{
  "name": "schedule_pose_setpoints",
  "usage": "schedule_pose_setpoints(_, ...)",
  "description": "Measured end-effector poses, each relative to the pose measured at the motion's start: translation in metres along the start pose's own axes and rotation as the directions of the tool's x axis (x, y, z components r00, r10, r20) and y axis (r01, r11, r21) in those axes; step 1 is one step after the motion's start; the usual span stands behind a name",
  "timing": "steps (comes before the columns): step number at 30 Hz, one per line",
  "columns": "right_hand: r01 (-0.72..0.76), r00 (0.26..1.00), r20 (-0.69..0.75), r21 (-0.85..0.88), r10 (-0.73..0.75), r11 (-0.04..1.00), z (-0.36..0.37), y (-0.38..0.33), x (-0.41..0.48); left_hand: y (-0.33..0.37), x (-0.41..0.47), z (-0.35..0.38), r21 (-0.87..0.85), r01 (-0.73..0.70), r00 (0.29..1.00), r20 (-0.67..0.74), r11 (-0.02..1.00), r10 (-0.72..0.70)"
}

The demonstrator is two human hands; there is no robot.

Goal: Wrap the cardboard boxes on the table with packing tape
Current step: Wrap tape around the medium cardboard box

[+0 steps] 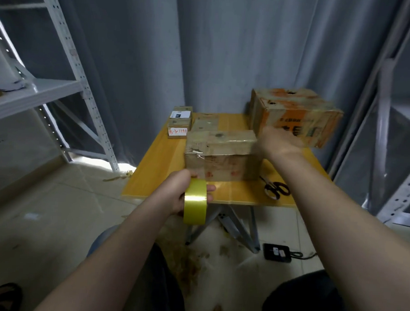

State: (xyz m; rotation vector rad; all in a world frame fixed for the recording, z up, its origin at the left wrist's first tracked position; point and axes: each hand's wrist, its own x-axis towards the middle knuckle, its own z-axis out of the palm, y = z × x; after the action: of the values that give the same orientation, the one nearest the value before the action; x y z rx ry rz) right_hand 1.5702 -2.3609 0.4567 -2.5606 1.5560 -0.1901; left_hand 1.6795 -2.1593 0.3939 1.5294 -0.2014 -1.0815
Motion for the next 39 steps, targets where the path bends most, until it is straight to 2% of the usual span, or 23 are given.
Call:
schedule_pose_setpoints(5,-0.018,0.968,0.246,-0.09,0.04,0.996,0.023,0.055,-0.01,-0.003,-0.005,0.006,0.022,-0.005,1.0,0.014,1.0,0.004)
schedule_pose_setpoints(7,-0.031,0.954,0.296,-0.082,0.054,0.996,0.037,0.063,-0.01,-0.004,-0.006,0.01,0.028,-0.014,1.0,0.015,0.999,0.013)
schedule_pose_setpoints(13,-0.064,0.977,0.205,-0.002,0.063,0.998,0.052,0.074,-0.011,-0.011,-0.005,0.01,0.048,-0.055,0.998,-0.029,0.997,0.056)
schedule_pose_setpoints(16,-0.138,0.976,0.191,0.198,0.1,0.97,0.04,0.079,-0.005,-0.015,-0.004,0.009,0.033,-0.067,0.996,-0.055,0.997,0.069)
schedule_pose_setpoints(17,-0.159,0.979,0.175,0.335,0.104,0.929,0.036,0.079,-0.003,-0.016,-0.004,0.009,0.023,-0.069,0.995,-0.064,0.997,0.071)
schedule_pose_setpoints(18,-0.169,0.982,0.165,0.513,0.096,0.842,0.031,0.079,-0.001,-0.016,-0.003,0.009,0.013,-0.072,0.995,-0.072,0.997,0.073)
schedule_pose_setpoints(19,-0.167,0.983,0.168,0.699,0.067,0.696,0.026,0.076,0.0,-0.017,-0.004,0.01,0.006,-0.074,0.994,-0.078,0.997,0.075)
schedule_pose_setpoints(20,-0.169,0.981,0.194,0.845,0.003,0.508,0.021,0.073,-0.001,-0.017,-0.004,0.011,0.002,-0.078,0.994,-0.081,0.997,0.077)
schedule_pose_setpoints(21,-0.188,0.968,0.232,0.922,-0.096,0.338,0.014,0.069,-0.002,-0.017,-0.004,0.012,0.0,-0.081,0.993,-0.083,0.997,0.081)
schedule_pose_setpoints(22,-0.214,0.94,0.27,0.943,-0.208,0.256,0.008,0.065,-0.004,-0.017,-0.004,0.012,-0.001,-0.085,0.993,-0.087,0.996,0.084)
schedule_pose_setpoints(23,-0.243,0.89,0.325,0.932,-0.321,0.268,0.003,0.061,-0.006,-0.018,-0.003,0.013,-0.003,-0.088,0.992,-0.091,0.996,0.088)
schedule_pose_setpoints(25,-0.271,0.734,0.467,0.867,-0.493,0.417,-0.007,0.052,-0.009,-0.018,-0.002,0.013,-0.006,-0.093,0.991,-0.099,0.996,0.092)
schedule_pose_setpoints(27,-0.255,0.578,0.602,0.774,-0.55,0.58,-0.012,0.044,-0.011,-0.018,-0.002,0.014,-0.012,-0.091,0.991,-0.098,0.996,0.09)
schedule_pose_setpoints(29,-0.205,0.488,0.702,0.67,-0.519,0.713,-0.013,0.037,-0.01,-0.018,-0.001,0.014,-0.027,-0.087,0.992,-0.09,0.996,0.085)
schedule_pose_setpoints(33,-0.1,0.475,0.79,0.485,-0.386,0.869,-0.009,0.025,-0.002,-0.02,0.001,0.013,-0.063,-0.078,0.994,-0.076,0.995,0.073)
schedule_pose_setpoints(39,-0.091,0.429,0.831,0.429,-0.353,0.899,-0.001,0.006,0.002,-0.02,0.008,0.01,-0.079,-0.073,0.996,-0.056,0.994,0.069)
